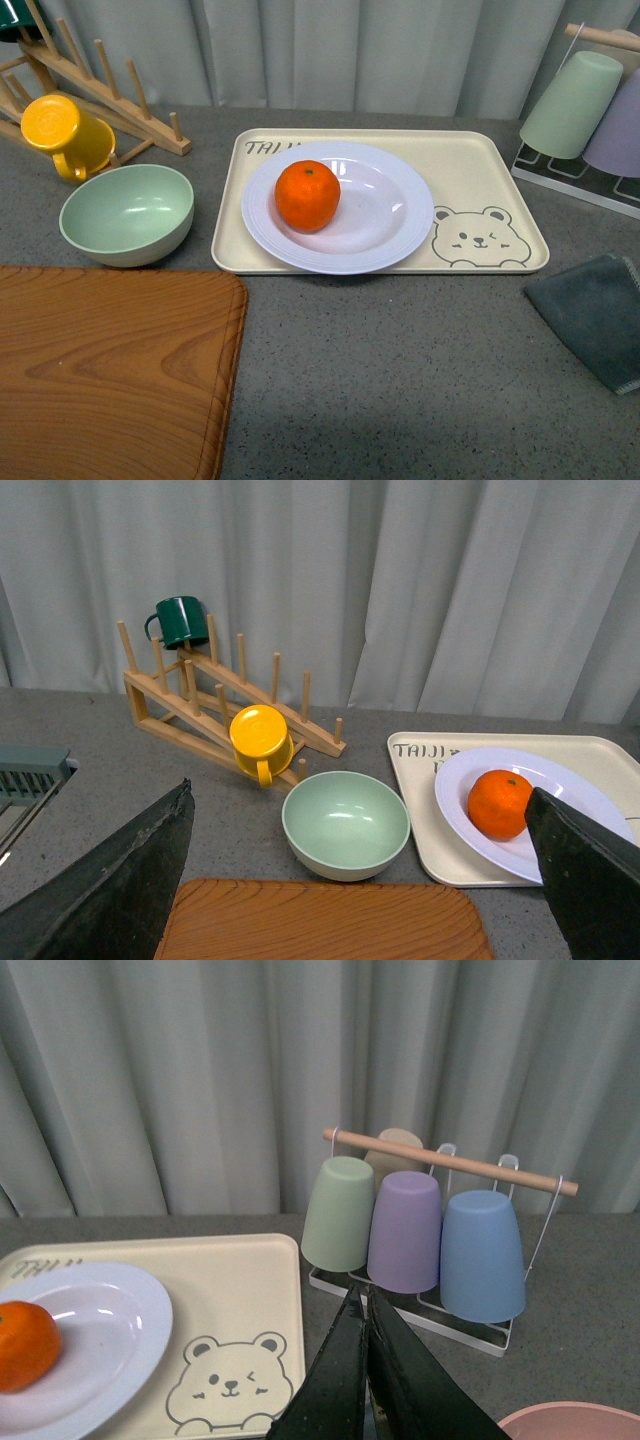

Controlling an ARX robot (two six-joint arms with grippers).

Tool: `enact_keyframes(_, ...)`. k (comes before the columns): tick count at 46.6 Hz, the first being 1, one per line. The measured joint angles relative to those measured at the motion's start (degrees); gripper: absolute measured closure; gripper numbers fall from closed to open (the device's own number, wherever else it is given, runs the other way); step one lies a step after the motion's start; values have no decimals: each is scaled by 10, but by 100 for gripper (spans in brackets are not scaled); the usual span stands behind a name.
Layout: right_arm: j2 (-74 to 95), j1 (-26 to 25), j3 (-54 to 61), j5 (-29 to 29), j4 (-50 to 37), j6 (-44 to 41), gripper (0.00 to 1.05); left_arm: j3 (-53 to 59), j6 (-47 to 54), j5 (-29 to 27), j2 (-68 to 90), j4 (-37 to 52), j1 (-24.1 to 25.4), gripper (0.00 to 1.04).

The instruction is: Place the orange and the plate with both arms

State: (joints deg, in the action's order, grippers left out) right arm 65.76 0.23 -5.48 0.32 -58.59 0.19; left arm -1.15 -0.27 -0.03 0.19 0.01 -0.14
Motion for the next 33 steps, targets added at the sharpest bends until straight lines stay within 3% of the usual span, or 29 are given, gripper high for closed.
enact_keyframes(33,-369,-1,52,-3,300,0,104,0,0,0,0,0,0,6)
